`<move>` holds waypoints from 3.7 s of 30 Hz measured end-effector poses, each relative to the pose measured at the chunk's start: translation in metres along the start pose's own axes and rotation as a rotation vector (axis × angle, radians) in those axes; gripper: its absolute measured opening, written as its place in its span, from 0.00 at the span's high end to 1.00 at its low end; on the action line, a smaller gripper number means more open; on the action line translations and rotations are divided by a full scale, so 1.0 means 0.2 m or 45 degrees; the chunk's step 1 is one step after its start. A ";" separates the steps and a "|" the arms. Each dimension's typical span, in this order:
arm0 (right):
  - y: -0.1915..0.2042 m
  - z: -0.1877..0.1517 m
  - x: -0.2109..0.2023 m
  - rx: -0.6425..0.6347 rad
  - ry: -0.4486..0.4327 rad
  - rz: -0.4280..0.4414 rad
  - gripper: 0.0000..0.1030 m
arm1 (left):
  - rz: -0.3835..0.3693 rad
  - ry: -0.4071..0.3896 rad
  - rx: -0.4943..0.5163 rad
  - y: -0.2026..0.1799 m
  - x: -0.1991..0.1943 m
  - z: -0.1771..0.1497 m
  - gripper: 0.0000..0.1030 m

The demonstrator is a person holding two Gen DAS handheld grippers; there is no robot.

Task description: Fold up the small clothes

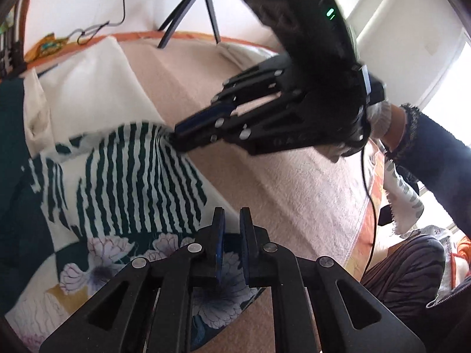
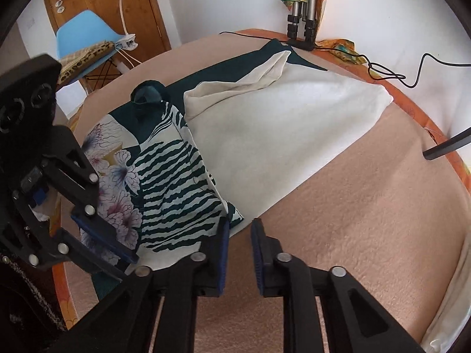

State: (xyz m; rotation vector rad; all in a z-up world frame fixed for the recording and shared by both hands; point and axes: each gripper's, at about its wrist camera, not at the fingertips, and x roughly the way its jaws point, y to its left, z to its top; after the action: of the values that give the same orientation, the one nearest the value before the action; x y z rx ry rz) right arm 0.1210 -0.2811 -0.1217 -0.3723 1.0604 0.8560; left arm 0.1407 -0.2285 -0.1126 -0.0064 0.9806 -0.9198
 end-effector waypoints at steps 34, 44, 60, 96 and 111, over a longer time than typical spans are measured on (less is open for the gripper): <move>0.25 0.04 -0.10 0.290 -0.149 -0.147 0.78 | 0.469 -0.098 -0.139 0.61 -0.45 -0.04 0.80; 0.07 0.05 -0.06 0.424 0.000 -0.392 0.74 | 0.608 -0.176 -0.176 0.91 -0.59 0.04 0.77; -0.61 0.36 -0.04 0.766 -0.286 -0.176 0.33 | 0.291 -0.277 -0.492 1.52 -0.47 0.48 0.45; -0.67 0.65 -0.18 0.727 -0.498 -0.057 0.99 | 0.194 -0.464 -0.353 1.33 -0.63 0.69 0.98; -0.03 0.43 -0.49 0.583 -0.476 -0.098 0.99 | 0.161 -0.466 -0.247 0.89 -0.93 0.29 0.98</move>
State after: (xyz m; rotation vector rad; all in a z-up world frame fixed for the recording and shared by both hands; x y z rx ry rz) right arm 0.1569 -0.2723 0.0040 0.1298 0.8527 0.5615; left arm 0.2576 -0.0131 -0.0168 -0.2656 0.7158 -0.6741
